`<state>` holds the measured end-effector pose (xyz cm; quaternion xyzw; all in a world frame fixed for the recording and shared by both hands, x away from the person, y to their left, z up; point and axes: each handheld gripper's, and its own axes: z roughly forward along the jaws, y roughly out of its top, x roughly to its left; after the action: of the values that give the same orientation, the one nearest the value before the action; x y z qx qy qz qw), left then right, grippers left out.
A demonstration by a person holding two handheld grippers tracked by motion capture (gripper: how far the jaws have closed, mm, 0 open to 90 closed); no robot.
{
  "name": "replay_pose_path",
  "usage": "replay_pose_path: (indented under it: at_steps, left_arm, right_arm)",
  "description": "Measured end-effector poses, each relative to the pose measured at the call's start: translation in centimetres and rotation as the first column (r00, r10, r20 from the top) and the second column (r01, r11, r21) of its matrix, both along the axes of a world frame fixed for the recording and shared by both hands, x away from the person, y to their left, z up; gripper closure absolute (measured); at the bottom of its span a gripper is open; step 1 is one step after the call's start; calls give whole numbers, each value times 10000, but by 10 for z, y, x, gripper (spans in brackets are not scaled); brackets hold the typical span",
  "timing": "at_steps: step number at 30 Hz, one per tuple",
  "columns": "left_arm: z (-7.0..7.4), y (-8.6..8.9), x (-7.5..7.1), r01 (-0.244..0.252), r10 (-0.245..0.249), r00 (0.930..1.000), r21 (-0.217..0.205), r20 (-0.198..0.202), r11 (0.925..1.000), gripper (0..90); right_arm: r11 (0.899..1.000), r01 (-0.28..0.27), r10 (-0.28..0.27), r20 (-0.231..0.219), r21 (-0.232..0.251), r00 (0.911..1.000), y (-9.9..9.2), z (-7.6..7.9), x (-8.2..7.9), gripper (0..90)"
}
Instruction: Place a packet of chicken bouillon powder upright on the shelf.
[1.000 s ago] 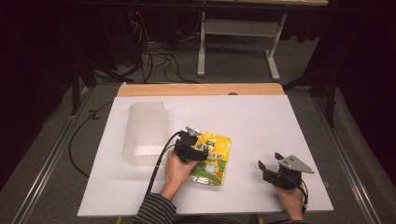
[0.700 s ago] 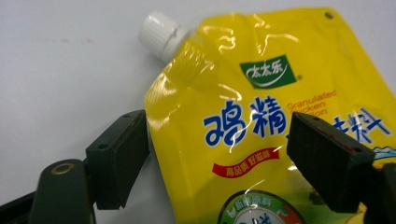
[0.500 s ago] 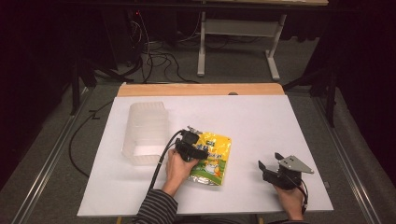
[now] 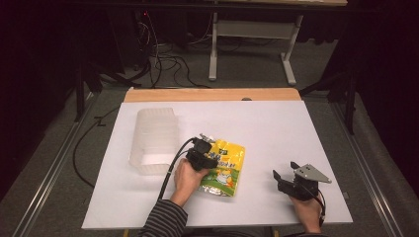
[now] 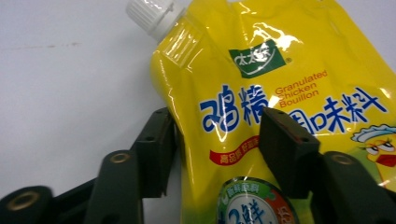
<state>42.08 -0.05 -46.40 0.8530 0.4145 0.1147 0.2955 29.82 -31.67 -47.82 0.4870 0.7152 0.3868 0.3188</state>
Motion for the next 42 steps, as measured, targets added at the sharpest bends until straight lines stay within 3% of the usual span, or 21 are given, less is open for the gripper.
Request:
replay_pose_path:
  at_steps: [4, 7, 12, 18, 20, 25, 32, 38, 42]
  left_arm:
    - [0, -3, -4, 604, -605, 9982, -242, -2, 9979, 676]
    - [1, -6, -7, 1001, -999, 9949, -151, 107, 9949, 800]
    - [1, -3, -6, 1145, -1146, 9934, -281, -8, 9930, 818]
    - [9, -2, -10, 1376, -1357, 9903, -796, 292, 9873, 826]
    - [21, 2, -15, 1626, -1549, 9858, -1393, 646, 9768, 827]
    - [38, 9, -25, 1977, -1800, 9779, -1911, 1065, 9614, 831]
    - [63, 14, -41, 2687, -2330, 9570, -2251, 1727, 9366, 835]
    - [77, 25, -49, 2969, -2471, 9468, -2636, 2062, 9178, 839]
    - [83, 31, -53, 3071, -2509, 9422, -2736, 2220, 9115, 845]
  right_arm:
    - [10000, 20, -20, -2, 12, 10000, 0, 0, 0, 270]
    - [10000, 33, -33, -6, 8, 10000, 0, 0, 0, 269]
    - [10000, 19, -19, 54, 11, 10000, 0, 0, -1, 269]
    - [10000, -6, 6, 127, 4, 9999, -1, 0, -1, 267]
    - [10000, 3, -3, 121, 22, 9999, -1, 0, -1, 267]
    - [10000, -16, 16, 126, 5, 9999, 0, 0, -1, 267]
    - [10000, 5, -6, 148, 53, 9999, 0, 0, -1, 267]
    - [10000, -15, 15, 102, 5, 9999, 0, 0, -1, 267]
    - [10000, 12, -12, 96, 13, 10000, 0, 0, -1, 267]
